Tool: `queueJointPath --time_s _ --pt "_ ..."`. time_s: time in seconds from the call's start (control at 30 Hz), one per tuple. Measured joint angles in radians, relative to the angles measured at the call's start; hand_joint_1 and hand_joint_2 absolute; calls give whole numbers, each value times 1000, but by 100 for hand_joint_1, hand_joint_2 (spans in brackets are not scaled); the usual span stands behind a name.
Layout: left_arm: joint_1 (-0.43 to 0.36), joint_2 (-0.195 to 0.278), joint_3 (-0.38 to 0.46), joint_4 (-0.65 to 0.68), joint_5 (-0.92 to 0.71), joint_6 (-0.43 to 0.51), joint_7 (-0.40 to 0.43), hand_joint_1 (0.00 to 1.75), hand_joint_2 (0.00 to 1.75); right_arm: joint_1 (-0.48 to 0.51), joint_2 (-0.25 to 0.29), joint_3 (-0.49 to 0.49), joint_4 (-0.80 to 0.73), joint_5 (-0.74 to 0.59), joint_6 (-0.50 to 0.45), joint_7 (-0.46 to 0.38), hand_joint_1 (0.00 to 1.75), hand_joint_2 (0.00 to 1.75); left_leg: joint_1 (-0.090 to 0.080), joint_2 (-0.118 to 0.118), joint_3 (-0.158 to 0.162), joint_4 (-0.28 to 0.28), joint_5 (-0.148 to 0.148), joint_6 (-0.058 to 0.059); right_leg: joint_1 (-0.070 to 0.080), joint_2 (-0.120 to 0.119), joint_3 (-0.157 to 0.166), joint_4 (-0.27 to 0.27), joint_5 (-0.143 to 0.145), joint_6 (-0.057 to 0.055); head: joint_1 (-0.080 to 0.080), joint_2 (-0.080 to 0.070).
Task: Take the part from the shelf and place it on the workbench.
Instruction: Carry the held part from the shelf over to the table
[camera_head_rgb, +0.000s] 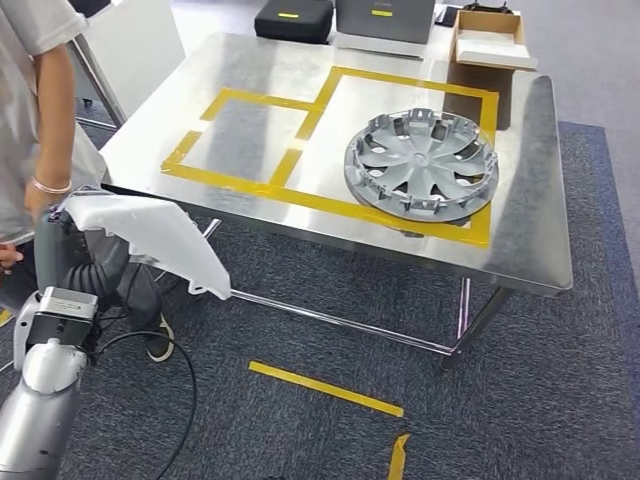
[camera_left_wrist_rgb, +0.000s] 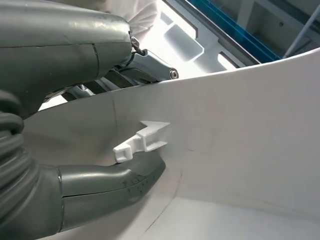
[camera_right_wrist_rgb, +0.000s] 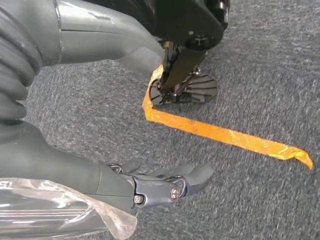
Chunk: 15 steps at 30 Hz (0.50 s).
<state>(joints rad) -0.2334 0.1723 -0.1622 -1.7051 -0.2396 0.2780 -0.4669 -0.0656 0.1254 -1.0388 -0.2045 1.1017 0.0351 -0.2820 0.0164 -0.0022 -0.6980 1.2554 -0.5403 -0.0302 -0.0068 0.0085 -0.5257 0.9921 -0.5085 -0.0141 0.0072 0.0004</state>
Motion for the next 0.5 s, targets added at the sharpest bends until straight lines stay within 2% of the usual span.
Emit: queueJointPath --time_s 0.03,0.07,0.1,0.13,0.23,0.27,0.3,0.33,0.4,0.43,0.47,0.5 --pt "0 0 0 0 0 0 0 175 175 0 0 0 0 0 0 0 0 175 2 0 22 -68 50 0 -1 1 9 0 -9 4 0 0" --pt "1 0 0 0 0 0 0 175 175 0 0 0 0 0 0 0 0 175 2 0 46 -132 84 0 0 2 15 2 -18 10 -1 0" --pt "1 0 0 0 0 -1 1 175 175 0 0 0 0 0 0 0 0 175 1 0 66 -183 101 4 1 3 18 3 -26 17 -2 0" --pt "2 0 0 -1 -1 -2 2 175 175 -1 0 0 0 0 0 0 0 175 0 0 77 -211 102 10 3 3 17 3 -31 23 -1 0" --pt "6 0 0 -3 -4 -4 5 175 175 -1 0 0 0 1 0 -3 0 175 -1 -2 86 -225 84 33 3 1 19 -1 -43 39 3 0" --pt "6 0 0 -4 -5 -4 5 175 175 -2 0 0 0 1 0 -4 0 175 0 -2 90 -226 81 40 3 0 15 13 -53 44 4 0" --pt "5 0 0 -5 -6 -5 6 175 175 -3 0 0 0 1 0 -5 0 175 2 -2 95 -228 78 47 2 0 -2 49 -71 48 6 0" --pt "4 0 0 -5 -7 -6 8 175 175 -3 0 0 0 2 0 -6 0 175 1 -1 99 -229 74 52 2 -1 -35 109 -96 50 6 0" --pt "3 0 0 -5 -7 -7 13 175 175 -2 0 0 0 3 1 -8 0 175 -2 1 106 -228 64 60 2 -1 -130 258 -143 53 7 0" --pt "4 0 0 -4 -8 -7 16 175 175 0 0 0 0 4 2 -8 0 175 -3 0 111 -228 59 62 2 -1 -168 304 -144 52 7 0" --pt "4 0 0 -4 -8 -7 17 175 175 2 0 0 0 4 2 -8 0 175 -5 -1 118 -228 54 62 2 -1 -188 311 -123 51 7 0" --pt "4 0 0 -3 -8 -7 18 175 175 3 0 0 0 4 3 -8 0 175 -6 -2 128 -228 47 62 3 -1 -185 275 -81 47 7 0"
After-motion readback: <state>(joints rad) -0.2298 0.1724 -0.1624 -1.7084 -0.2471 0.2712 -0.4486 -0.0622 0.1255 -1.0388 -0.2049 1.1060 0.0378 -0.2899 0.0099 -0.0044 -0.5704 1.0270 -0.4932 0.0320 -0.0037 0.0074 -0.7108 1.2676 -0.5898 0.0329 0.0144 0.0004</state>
